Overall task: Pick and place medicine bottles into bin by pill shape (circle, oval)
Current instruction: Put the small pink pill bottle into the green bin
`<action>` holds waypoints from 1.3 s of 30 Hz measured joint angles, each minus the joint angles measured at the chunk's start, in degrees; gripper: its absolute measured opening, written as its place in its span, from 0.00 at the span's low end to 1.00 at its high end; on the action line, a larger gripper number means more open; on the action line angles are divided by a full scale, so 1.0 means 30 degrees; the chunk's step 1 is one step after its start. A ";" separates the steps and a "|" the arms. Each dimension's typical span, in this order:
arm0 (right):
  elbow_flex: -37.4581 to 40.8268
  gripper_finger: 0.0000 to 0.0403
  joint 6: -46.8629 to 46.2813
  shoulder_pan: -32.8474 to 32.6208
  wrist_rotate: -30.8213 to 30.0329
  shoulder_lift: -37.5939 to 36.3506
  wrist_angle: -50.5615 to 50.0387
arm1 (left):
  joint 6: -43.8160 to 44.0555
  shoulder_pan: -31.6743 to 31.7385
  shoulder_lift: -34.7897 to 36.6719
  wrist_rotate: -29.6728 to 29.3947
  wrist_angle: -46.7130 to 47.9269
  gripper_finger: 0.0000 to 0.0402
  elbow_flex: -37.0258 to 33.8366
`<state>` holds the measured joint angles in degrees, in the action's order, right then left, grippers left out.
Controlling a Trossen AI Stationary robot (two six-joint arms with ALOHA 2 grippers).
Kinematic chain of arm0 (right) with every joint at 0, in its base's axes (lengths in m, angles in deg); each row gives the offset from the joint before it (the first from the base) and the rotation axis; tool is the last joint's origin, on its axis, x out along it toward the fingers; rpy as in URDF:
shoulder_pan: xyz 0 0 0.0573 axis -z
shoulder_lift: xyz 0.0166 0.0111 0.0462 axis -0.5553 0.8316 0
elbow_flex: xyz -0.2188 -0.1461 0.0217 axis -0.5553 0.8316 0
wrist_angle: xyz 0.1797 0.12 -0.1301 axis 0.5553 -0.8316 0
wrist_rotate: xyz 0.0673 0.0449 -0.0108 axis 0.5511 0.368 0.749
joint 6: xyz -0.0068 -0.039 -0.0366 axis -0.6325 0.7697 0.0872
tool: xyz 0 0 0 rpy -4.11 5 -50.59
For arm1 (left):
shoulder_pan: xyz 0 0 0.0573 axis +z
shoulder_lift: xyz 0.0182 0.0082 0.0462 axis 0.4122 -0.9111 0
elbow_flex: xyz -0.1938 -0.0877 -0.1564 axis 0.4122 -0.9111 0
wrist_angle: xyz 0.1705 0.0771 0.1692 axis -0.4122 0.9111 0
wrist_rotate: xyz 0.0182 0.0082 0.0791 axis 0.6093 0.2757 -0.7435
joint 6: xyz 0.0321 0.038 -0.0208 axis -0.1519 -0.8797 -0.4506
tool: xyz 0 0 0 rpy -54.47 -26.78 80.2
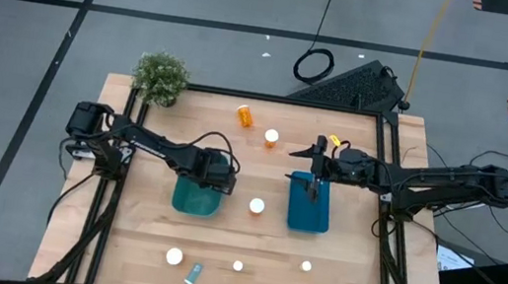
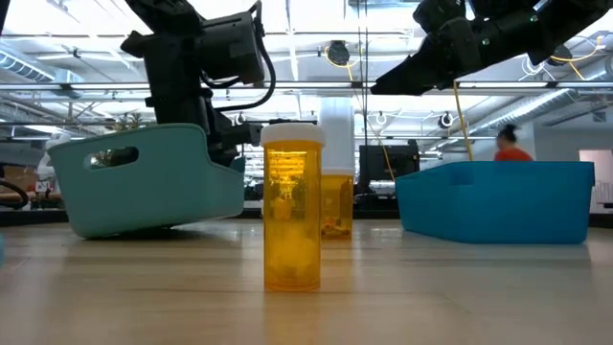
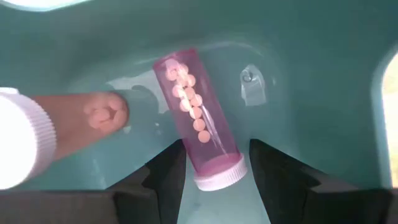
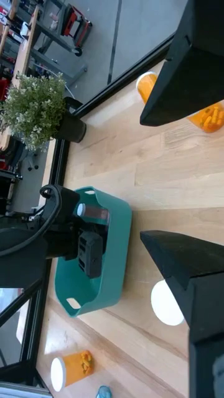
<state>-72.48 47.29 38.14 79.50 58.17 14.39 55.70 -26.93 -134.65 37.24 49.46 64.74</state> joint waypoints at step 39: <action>0.0000 0.70 -0.0016 -0.0007 0.0000 0.0000 -0.0168 | -0.1432 0.0000 -0.0007 0.0831 0.0053 0.32 0.0081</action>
<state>-72.48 47.24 38.12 79.50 58.17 13.89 51.41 -26.93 -134.67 39.73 49.62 64.98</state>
